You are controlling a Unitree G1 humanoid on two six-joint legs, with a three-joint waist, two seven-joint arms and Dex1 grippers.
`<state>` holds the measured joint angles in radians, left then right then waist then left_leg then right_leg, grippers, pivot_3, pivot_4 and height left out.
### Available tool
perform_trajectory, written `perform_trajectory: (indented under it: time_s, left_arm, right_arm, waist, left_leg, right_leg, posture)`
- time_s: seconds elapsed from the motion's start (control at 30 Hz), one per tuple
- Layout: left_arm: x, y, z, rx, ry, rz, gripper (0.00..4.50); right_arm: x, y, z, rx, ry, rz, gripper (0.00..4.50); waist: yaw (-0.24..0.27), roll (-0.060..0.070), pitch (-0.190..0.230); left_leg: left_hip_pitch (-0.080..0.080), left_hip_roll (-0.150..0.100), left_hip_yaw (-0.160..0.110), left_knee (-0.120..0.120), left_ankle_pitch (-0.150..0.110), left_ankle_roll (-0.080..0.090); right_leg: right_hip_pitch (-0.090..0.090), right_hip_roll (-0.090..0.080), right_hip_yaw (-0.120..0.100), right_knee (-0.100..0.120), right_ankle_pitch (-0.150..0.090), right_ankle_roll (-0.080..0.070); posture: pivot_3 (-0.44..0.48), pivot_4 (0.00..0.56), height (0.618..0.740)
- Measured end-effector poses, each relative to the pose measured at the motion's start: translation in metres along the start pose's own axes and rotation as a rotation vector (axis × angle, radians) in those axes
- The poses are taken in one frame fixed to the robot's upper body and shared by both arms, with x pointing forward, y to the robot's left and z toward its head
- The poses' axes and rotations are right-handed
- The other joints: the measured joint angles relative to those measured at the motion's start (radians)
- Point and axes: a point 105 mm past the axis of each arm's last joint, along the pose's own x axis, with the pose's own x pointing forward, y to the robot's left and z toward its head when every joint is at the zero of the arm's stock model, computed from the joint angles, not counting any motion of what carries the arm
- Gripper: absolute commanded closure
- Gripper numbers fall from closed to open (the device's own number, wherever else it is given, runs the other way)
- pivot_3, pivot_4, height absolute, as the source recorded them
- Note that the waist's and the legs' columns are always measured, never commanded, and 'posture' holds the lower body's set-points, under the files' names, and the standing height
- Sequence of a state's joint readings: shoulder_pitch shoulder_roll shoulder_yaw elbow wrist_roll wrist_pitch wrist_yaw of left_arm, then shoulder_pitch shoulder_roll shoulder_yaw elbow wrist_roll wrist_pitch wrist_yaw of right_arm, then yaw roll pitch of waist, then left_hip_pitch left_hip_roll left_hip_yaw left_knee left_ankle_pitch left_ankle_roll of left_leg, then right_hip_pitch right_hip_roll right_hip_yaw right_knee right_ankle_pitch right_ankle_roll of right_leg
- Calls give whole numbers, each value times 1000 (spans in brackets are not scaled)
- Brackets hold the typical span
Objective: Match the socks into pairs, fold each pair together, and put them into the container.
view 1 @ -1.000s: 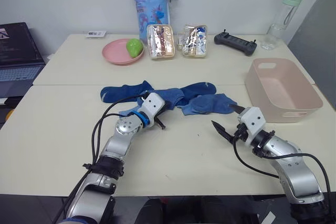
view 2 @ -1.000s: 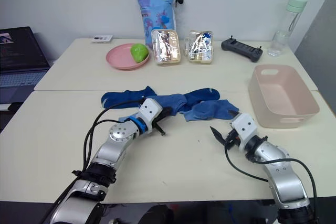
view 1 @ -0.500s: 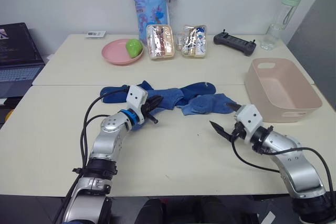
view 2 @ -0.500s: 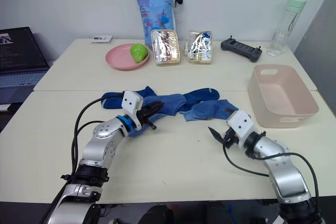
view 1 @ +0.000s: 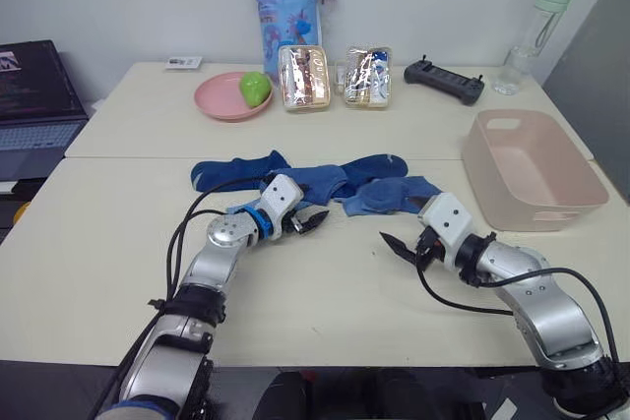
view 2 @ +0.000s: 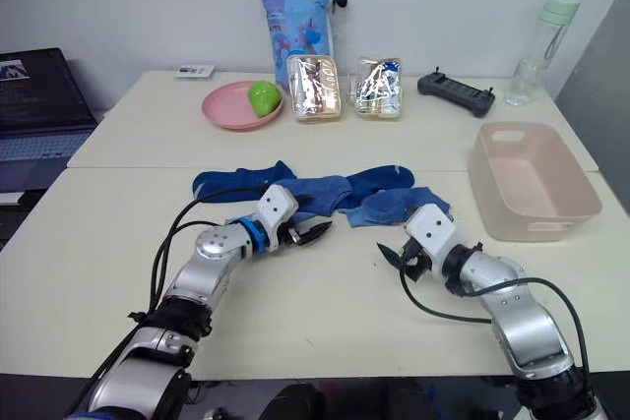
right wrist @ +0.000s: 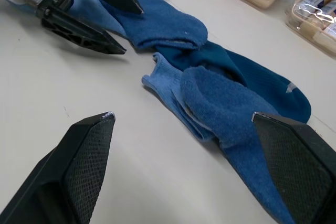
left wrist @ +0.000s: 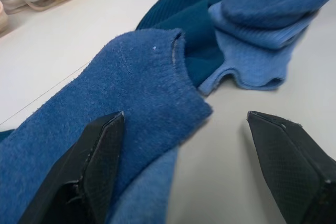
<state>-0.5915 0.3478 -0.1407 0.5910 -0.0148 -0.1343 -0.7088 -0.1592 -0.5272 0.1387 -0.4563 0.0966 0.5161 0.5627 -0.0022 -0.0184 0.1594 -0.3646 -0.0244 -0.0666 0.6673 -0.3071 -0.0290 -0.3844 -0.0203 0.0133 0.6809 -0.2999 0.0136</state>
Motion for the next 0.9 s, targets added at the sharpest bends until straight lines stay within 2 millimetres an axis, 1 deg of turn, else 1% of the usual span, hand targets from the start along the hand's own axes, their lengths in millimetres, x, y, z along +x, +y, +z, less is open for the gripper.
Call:
perform_trajectory:
  time_s: [0.1, 0.13, 0.17, 0.27, 0.33, 0.4, 0.47, 0.53, 0.67, 0.8, 0.9]
  left_arm:
    - [7, 9, 1, 47, 18, 30, 604]
    - [9, 10, 0, 49, 28, 32, 995]
    - [10, 9, -2, 41, 34, 30, 1189]
    - [12, 7, -3, 29, 30, 22, 2073]
    - [12, 8, -4, 13, 27, 23, 2719]
    - [11, 9, -4, 0, 20, 18, 3273]
    - [9, 9, -3, -6, 13, 14, 3967]
    - [8, 12, -2, -16, 5, 17, 4475]
    - [4, 16, -2, -49, -7, 19, 4475]
    - [1, 16, 4, -101, -47, 0, 4475]
    - [-13, 17, 12, -125, -100, -25, 4475]
  right_arm:
    - [0, 0, 0, 0, 1, -6, 0]
    - [0, 0, 0, 0, 1, -9, 0]
    - [0, -1, 0, -1, 2, -13, 0]
    - [-1, -1, -1, 0, 3, -20, 0]
    - [-1, 0, -1, 2, 3, -19, 0]
    - [-1, 0, -1, 2, 4, -20, 0]
    - [-1, 0, -1, 2, 3, -21, 0]
    - [-1, 0, -1, 2, 3, -22, 0]
    - [-1, -1, -1, 1, 2, -30, 0]
    - [-1, -1, -1, 0, 0, -32, 0]
    - [-1, -1, 0, 1, -2, -31, 0]
  waist:
    - [0, 0, 0]
    - [-1, 0, 0]
    - [-1, 0, 0]
    - [-1, 0, 0]
    - [-2, 0, 0]
    - [-2, 0, 0]
    - [-2, 0, 0]
    - [-2, 0, 0]
    - [-2, 0, 0]
    - [-2, 0, 0]
    - [-6, 0, 0]
  left_leg:
    - [0, 0, 0, 0, 0, 0]
    - [0, 0, 0, 0, 0, 0]
    - [0, 0, 1, 0, 0, 0]
    - [0, 0, 0, 0, 0, 0]
    - [0, 0, 0, 0, 0, 0]
    - [0, 0, 0, 0, 0, 0]
    - [0, 0, 0, 0, 0, 0]
    - [0, 0, 0, 0, 0, 0]
    - [0, 0, 0, 0, 0, 0]
    - [0, 0, 0, 0, 0, 0]
    - [0, 0, 0, 0, 0, 0]
  right_leg:
    - [0, 0, 0, 0, 0, 0]
    - [0, 0, 0, 0, 0, 0]
    - [0, 0, 0, 0, 0, 0]
    - [0, 0, 0, 0, 0, 0]
    - [0, 0, 0, 0, 0, 0]
    - [0, 0, 0, 0, 0, 0]
    - [0, 0, 0, 0, 0, 0]
    - [0, 0, 0, 0, 0, 0]
    - [-1, 0, 0, 0, 0, 0]
    - [0, 0, 0, 0, 0, 0]
    - [-1, 0, 1, 0, 0, 0]
  posture:
    - [0, 150, 740]
    - [0, 150, 740]
    - [0, 150, 740]
    - [0, 150, 740]
    - [0, 150, 740]
    - [0, 150, 740]
    - [0, 150, 740]
    - [0, 150, 740]
    - [0, 150, 740]
    - [0, 150, 740]
    - [0, 150, 740]
